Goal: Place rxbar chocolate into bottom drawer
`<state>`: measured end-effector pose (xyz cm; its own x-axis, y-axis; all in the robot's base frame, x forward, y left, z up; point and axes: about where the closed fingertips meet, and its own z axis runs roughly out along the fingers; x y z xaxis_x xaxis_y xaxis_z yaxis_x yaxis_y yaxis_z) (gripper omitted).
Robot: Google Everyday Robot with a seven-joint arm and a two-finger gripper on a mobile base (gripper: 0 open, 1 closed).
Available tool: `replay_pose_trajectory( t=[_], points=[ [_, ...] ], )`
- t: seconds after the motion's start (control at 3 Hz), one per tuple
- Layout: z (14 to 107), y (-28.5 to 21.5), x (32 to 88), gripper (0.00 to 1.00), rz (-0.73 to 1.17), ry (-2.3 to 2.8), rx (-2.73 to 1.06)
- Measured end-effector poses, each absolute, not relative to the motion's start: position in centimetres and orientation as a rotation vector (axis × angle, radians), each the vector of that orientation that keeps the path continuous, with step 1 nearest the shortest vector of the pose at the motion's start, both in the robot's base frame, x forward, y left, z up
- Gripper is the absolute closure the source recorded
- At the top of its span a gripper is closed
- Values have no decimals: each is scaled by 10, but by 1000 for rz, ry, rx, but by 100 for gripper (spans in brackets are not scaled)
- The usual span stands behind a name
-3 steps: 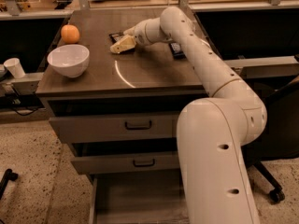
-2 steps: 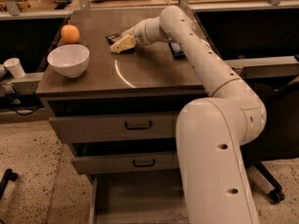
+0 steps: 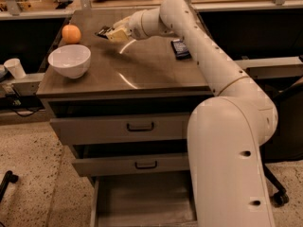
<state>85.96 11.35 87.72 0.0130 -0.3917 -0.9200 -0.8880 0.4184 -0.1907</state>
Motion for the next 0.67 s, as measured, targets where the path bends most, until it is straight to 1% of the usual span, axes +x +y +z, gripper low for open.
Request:
replay_pose_trajectory(
  t=[0.33,0.67],
  points=[
    [906,125,834,100,552,1523,-1243],
    [926,65,771,100,560,1516,-1224]
  ],
)
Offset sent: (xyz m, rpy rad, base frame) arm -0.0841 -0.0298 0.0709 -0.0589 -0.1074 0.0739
